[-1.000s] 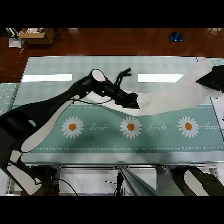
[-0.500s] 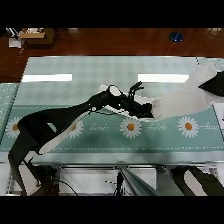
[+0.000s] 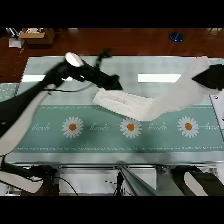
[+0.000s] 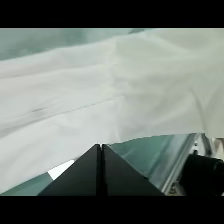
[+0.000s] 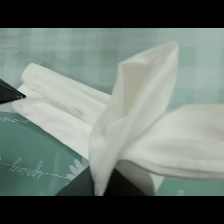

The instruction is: Fold the shirts.

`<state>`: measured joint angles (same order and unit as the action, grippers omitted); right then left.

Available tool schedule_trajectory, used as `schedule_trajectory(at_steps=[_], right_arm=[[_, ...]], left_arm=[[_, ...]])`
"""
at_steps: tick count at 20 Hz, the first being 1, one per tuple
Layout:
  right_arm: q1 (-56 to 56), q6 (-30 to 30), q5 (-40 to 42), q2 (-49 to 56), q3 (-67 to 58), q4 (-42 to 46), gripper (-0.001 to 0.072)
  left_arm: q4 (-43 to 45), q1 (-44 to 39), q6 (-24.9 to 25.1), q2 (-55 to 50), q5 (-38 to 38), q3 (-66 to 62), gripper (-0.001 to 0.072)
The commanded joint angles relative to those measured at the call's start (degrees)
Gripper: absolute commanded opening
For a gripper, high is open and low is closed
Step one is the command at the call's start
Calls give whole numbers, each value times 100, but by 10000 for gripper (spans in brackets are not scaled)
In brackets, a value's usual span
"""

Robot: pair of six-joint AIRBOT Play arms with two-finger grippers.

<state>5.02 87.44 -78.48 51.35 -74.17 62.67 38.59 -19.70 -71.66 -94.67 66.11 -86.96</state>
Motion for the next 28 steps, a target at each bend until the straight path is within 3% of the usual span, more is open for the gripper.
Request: schedule_trajectory(at_steps=[1, 5, 9, 16, 22, 23, 25, 26, 28], right_arm=[[-1106, 160, 848, 634, -2, -13, 24], [-2339, 345, 1823, 1943, -2, -20, 25], [-3143, 514, 2570, 3228, -2, -120, 25], [-3797, 516, 4474, 4203, -2, -1460, 26], [-3797, 601, 5115, 4216, -2, -1768, 28], [-3797, 601, 5112, 4216, -2, -1770, 97], [-3794, 601, 5112, 4205, -4, -1786, 358], [-3781, 599, 5099, 4170, -4, -1781, 395], [-3661, 590, 5112, 3978, -4, -1746, 395]], left_arm=[[776, 1174, -109, 999, 522, -2, 20], [776, 2271, -107, 1917, 1040, -2, 21], [780, 2806, -85, 2592, 1473, -2, 21], [778, 2695, -83, 2970, 1871, 4, 21], [776, 2573, 2, 2970, 1904, 101, 21], [776, 2564, 4, 2970, 1904, 138, 21], [776, 2562, 7, 2970, 1904, 232, 21], [776, 2564, 31, 2970, 1904, 282, 21], [778, 2562, 48, 2970, 1904, 354, 21]])
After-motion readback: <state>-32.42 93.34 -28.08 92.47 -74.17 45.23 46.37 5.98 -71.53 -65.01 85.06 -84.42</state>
